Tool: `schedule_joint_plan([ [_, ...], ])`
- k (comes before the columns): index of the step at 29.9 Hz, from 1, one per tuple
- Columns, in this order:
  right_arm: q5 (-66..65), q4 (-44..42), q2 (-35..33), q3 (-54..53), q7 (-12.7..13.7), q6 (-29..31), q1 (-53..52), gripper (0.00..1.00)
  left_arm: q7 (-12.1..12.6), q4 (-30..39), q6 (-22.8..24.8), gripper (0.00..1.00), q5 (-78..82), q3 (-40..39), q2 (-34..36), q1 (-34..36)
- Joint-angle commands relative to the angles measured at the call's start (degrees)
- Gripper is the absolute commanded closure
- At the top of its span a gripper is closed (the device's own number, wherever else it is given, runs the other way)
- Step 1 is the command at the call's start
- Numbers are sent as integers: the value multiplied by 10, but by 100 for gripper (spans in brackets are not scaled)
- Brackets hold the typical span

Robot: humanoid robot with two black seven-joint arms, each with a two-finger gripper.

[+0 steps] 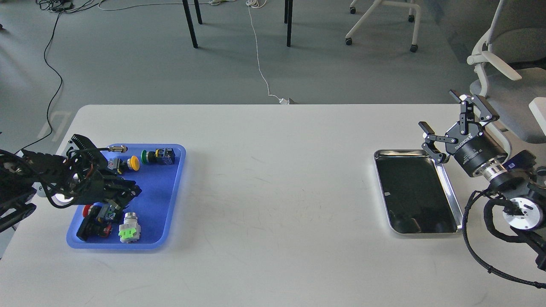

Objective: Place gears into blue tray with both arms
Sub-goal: 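Raise the left gripper up from the blue tray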

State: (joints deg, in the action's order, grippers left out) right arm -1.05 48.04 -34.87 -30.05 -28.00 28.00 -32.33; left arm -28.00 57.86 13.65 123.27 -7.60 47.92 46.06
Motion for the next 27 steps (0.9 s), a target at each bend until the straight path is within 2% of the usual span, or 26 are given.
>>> schedule_joint_plan([
  [1,0,1,0,1,0,0,1,3,0,1,0,56,-2,-8,-5,0],
  [4,0,1,0,1,0,0,1,3,0,2,0,40,-9,-9,-9,1],
  [8,0,1,-1,1,0,0,1,3,0,7,0,24,-37,-22,-8,2],
  [11,0,1,0,1,0,0,0,3,0,14,0,14,-82,-57,-9,2],
  [14,0,1,2,1,0,0,0,3,0,38,2,1,-194,-100,-10,2],
  [22,-6,3,9,6,0,0,-8,1,0,101,-6,1,-722,-155,-39,-24],
  [25,-9,7,9,7,0,0,-10,1,0,102,-6,1,-775,-196,-56,-46],
  [26,-11,12,10,9,0,0,-11,1,0,103,-2,1,-805,-272,-83,-90],
  [27,-11,12,10,9,0,0,-11,1,0,103,-2,1,-806,-273,-84,-91],
])
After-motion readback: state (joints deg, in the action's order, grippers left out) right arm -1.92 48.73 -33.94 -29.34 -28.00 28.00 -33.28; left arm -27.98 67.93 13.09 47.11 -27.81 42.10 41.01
